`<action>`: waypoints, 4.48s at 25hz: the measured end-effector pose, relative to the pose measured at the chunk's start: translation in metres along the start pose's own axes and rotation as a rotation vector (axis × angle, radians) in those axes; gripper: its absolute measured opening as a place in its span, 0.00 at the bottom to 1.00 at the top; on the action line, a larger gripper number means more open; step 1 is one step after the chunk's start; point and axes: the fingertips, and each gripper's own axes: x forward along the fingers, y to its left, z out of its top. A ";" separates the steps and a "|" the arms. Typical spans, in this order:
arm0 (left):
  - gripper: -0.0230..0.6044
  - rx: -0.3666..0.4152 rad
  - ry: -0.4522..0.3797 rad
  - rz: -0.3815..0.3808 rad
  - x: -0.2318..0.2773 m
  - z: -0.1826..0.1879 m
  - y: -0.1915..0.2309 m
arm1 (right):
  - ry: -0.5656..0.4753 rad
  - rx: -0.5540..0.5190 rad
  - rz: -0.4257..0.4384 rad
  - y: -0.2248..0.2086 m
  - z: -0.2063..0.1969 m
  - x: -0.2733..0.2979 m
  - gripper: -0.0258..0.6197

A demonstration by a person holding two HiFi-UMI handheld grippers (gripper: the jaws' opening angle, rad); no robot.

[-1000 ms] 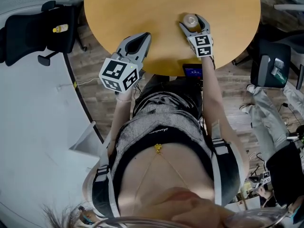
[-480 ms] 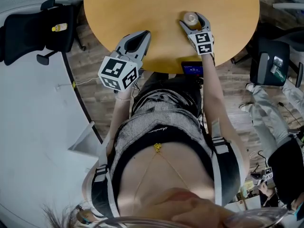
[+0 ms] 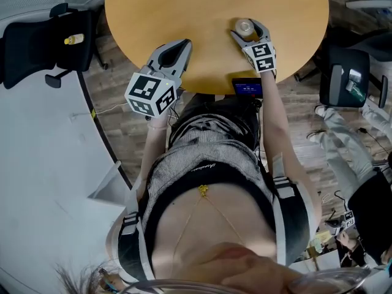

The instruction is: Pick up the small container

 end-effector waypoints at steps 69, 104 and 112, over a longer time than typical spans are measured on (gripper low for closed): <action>0.07 0.020 -0.096 -0.104 0.006 0.018 -0.031 | -0.207 -0.104 0.067 0.033 0.182 -0.138 0.57; 0.07 0.052 -0.154 -0.137 -0.002 0.040 -0.045 | -0.296 -0.121 0.063 0.051 0.232 -0.173 0.57; 0.07 0.052 -0.149 -0.138 -0.001 0.038 -0.047 | -0.295 -0.117 0.059 0.051 0.230 -0.175 0.57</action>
